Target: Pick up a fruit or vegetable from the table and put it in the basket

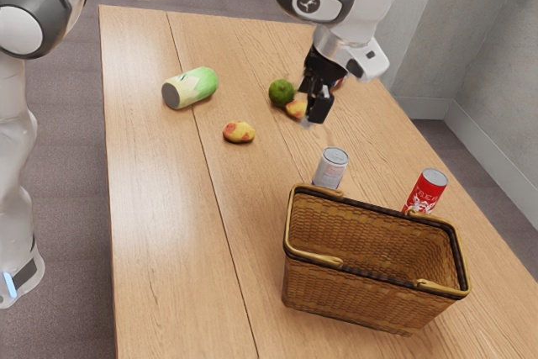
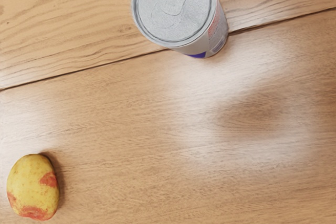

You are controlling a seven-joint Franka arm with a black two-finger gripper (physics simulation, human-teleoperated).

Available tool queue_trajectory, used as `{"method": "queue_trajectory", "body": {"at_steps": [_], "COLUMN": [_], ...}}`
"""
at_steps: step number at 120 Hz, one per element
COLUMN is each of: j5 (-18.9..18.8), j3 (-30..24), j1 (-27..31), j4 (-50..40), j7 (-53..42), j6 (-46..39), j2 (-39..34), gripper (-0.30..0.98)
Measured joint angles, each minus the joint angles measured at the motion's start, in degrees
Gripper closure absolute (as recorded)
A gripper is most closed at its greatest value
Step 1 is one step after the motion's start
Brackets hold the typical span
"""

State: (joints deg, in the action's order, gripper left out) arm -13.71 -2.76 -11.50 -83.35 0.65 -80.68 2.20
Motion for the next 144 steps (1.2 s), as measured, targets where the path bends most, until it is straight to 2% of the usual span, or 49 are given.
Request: {"method": "queue_trajectory", "body": {"at_steps": [43,98,107,119,135,144], "j5": [1.81,3.07,4.17,4.91,6.04,6.87], "j3": [0.83,0.84,1.11,1.17,2.71,4.17], "j1": [8.72,3.42,4.92,9.93,14.72,15.39], "j4": [0.08,-0.49,-0.60,-1.01,-9.22,-18.83], "j7": [-0.45,-2.09,-3.12,-4.76,-5.82,-6.25], "j6": [-3.66,-3.50,-3.07,-2.48,-1.96,-4.65], "j2": [0.48,0.34,0.68,0.55,-3.29,-8.31], "gripper": [0.00,0.02,0.02,0.01,0.00,0.00]}}
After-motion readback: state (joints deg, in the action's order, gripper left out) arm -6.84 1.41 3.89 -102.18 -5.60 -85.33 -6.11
